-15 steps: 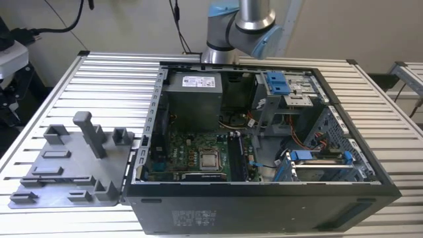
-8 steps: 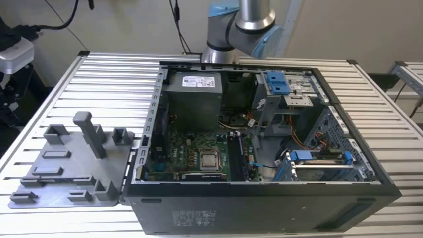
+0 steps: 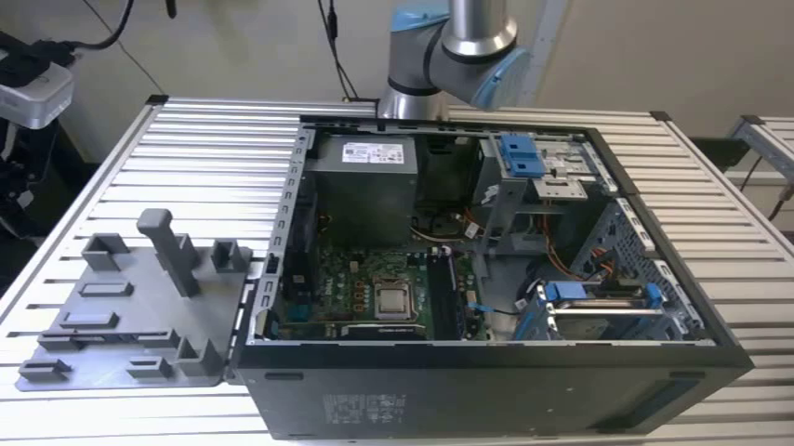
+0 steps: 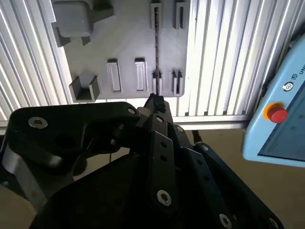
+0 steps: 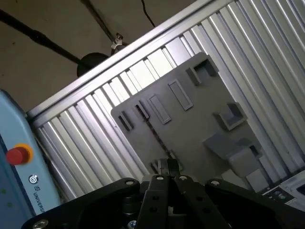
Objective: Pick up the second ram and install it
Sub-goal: 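Pick up the second ram and move it above second insertion slot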
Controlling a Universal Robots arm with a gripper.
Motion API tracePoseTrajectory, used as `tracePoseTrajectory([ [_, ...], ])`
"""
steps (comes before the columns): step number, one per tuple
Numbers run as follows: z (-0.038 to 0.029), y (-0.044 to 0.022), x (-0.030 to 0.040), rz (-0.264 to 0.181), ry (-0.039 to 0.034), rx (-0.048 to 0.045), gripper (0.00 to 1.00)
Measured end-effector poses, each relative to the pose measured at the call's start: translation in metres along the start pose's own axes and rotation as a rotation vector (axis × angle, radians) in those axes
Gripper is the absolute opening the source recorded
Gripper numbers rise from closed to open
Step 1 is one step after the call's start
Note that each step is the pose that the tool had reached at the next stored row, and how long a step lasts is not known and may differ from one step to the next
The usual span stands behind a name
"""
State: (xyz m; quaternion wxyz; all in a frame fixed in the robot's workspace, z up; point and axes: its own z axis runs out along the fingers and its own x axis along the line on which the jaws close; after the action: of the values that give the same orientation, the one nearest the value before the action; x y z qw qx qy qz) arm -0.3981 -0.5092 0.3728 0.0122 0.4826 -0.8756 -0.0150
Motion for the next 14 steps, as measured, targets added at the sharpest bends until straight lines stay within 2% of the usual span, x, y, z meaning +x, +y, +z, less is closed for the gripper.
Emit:
tracePoseTrajectory([
  [6, 0.0004, 0.0000, 0.0000, -0.105, 0.0092, 0.0047, 0.11],
  [14, 0.0023, -0.0001, -0.0001, -0.251, 0.0158, 0.0079, 0.11],
])
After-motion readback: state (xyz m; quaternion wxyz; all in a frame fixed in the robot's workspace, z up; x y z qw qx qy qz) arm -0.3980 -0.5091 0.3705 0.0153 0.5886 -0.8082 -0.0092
